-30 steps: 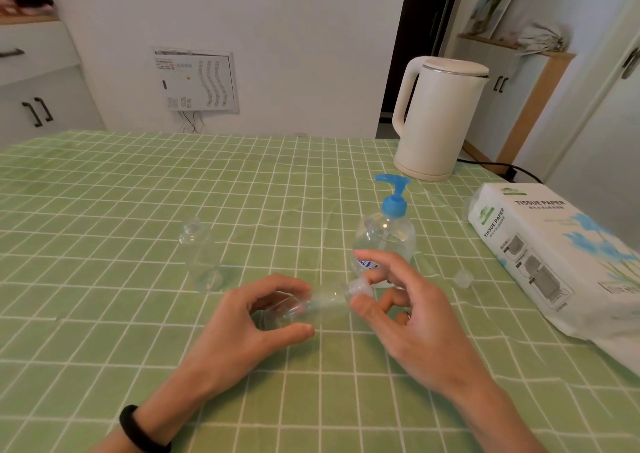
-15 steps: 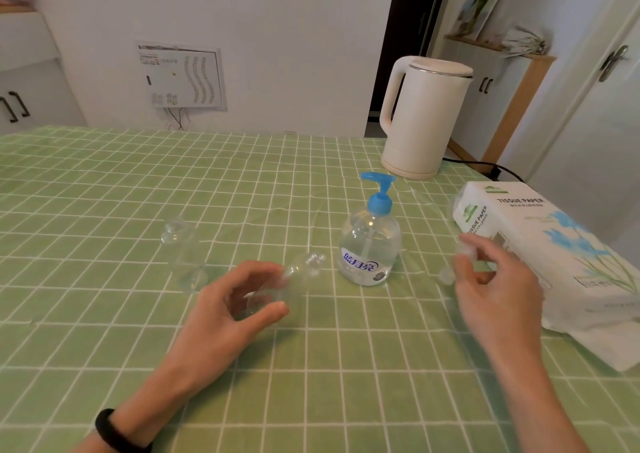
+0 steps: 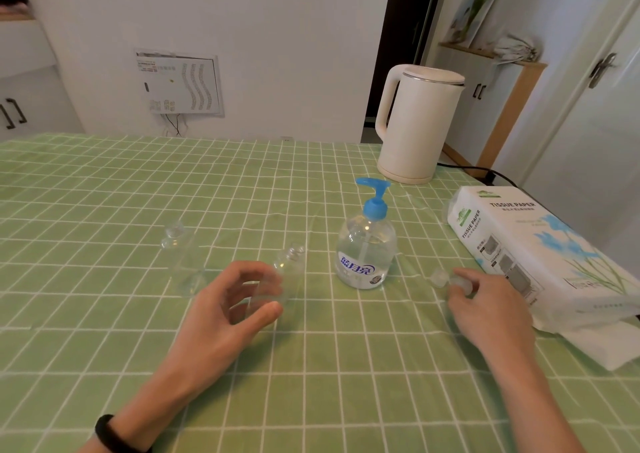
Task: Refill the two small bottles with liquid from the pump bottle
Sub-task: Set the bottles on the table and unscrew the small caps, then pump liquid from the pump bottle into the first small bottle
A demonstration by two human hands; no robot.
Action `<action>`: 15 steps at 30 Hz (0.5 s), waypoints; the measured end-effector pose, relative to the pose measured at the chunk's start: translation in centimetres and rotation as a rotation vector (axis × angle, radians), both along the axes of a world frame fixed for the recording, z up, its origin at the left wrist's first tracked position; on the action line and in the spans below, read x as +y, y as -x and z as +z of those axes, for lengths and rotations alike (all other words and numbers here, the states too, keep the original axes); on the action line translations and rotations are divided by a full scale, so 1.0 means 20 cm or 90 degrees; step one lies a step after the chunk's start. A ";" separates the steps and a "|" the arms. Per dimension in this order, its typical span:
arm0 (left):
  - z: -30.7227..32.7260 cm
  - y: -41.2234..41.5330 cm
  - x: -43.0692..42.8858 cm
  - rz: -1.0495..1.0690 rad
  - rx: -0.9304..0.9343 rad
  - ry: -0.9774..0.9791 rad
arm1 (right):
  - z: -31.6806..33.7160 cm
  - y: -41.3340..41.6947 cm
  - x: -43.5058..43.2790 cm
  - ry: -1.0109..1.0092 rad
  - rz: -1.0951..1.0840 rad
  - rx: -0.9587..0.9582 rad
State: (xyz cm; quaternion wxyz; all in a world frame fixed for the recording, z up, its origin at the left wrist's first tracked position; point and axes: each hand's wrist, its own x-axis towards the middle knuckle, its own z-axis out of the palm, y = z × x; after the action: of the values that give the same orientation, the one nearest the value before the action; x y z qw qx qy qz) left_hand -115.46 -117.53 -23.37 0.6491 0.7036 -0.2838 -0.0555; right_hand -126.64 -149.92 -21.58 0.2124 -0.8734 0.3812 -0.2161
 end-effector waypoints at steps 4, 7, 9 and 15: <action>0.00 0.00 0.00 -0.002 0.000 -0.001 | -0.02 0.00 -0.02 -0.007 0.023 0.045; 0.00 0.00 0.00 -0.004 0.001 0.000 | -0.03 -0.01 -0.02 -0.012 0.032 0.046; 0.00 0.00 0.00 -0.004 0.003 0.002 | -0.03 -0.01 -0.01 -0.003 0.034 0.038; 0.00 0.00 0.00 -0.005 0.003 0.000 | 0.00 -0.02 0.04 -0.029 0.022 0.046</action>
State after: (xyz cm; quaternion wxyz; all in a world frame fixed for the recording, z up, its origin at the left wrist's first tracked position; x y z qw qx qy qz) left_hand -115.51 -117.52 -23.33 0.6497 0.7020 -0.2855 -0.0597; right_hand -126.27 -149.09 -21.59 0.2219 -0.8822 0.3779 -0.1722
